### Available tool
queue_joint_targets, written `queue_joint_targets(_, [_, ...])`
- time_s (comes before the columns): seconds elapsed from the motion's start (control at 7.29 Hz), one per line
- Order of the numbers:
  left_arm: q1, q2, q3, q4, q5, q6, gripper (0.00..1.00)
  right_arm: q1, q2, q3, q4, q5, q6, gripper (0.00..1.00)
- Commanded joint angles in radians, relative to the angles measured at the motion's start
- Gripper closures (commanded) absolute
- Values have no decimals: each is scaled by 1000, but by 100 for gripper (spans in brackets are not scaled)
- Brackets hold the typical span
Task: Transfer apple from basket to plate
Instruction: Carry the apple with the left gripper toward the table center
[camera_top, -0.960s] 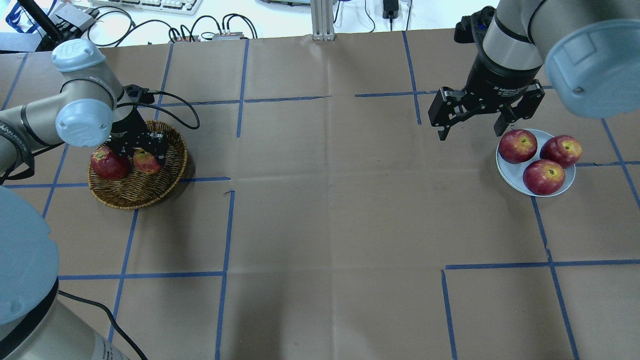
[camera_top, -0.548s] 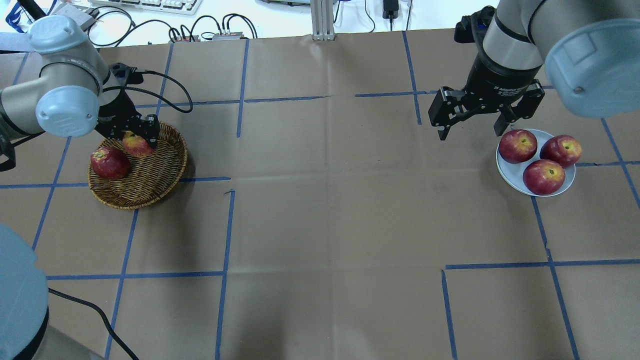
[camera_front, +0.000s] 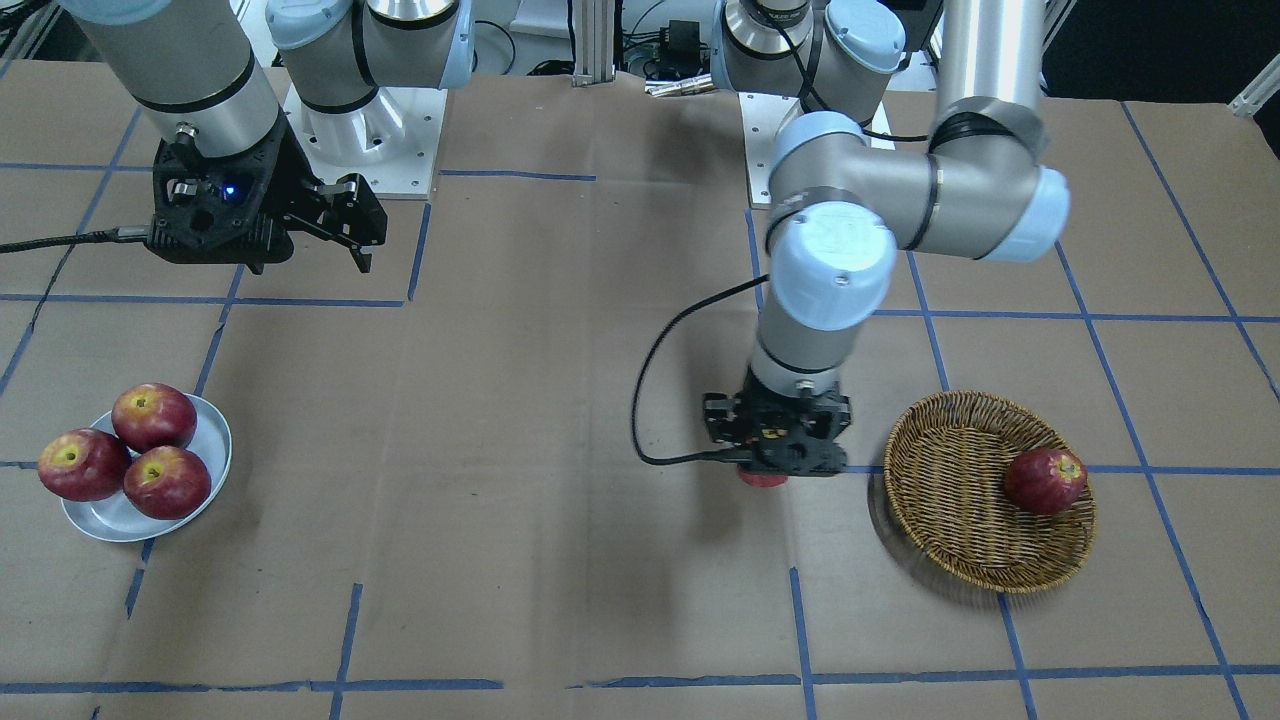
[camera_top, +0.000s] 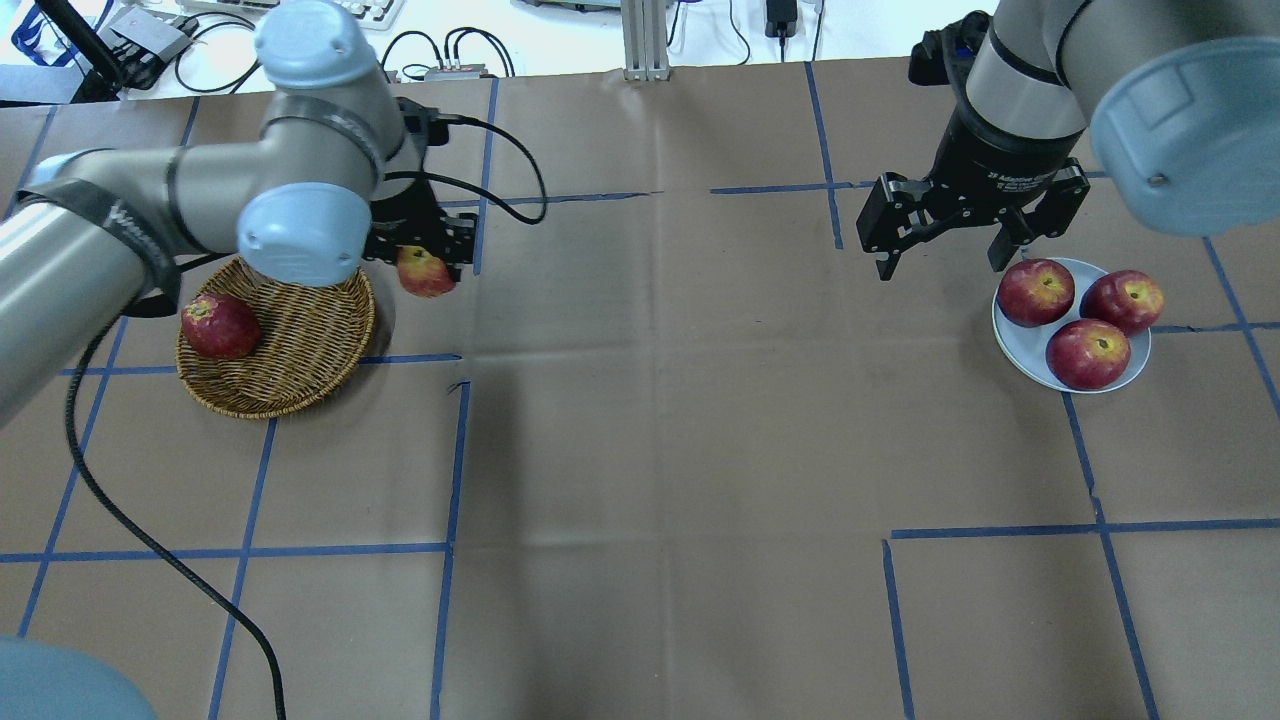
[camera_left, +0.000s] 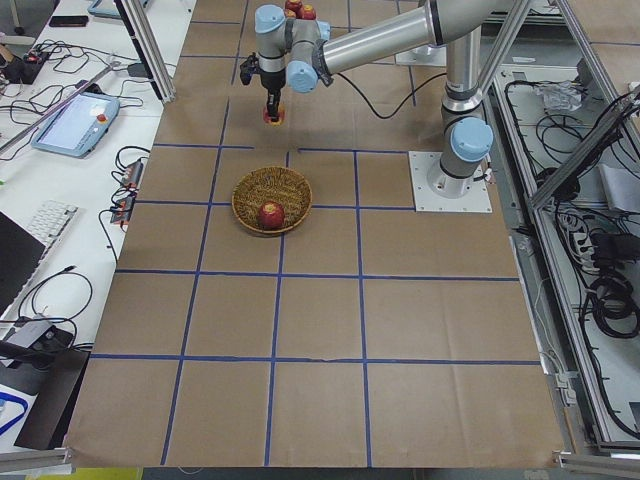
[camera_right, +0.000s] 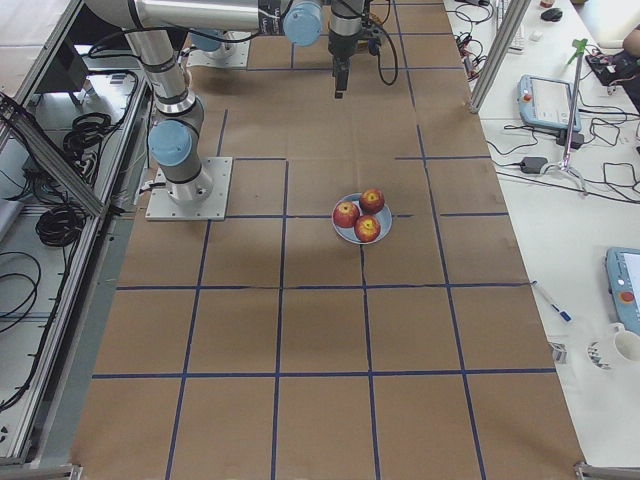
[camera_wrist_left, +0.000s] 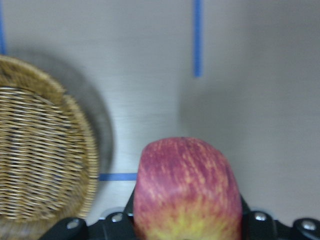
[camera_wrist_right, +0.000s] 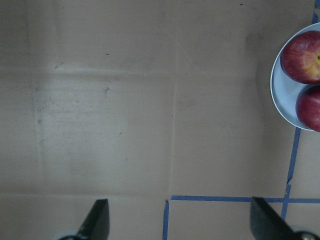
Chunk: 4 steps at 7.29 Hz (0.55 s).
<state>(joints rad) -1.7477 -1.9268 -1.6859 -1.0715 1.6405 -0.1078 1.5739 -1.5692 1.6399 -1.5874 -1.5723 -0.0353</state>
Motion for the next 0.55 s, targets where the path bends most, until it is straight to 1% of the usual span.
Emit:
queue_joint_targets(0.0, [-172,-75,-3,85,-5,-167,68,0,0,0,0,0,0,0])
queue_joint_targets(0.14, [-202,-115,2,112,-48,-190,68,0,0,1,1,0,0,0])
queue_joint_targets(0.27, [-216,-141,15,125,-51,-188,67,0,0,1,1,0,0,0])
queue_joint_targets(0.41, [-217,-168,15,169,-53,-184,66,0,0,1,0,0,0,0])
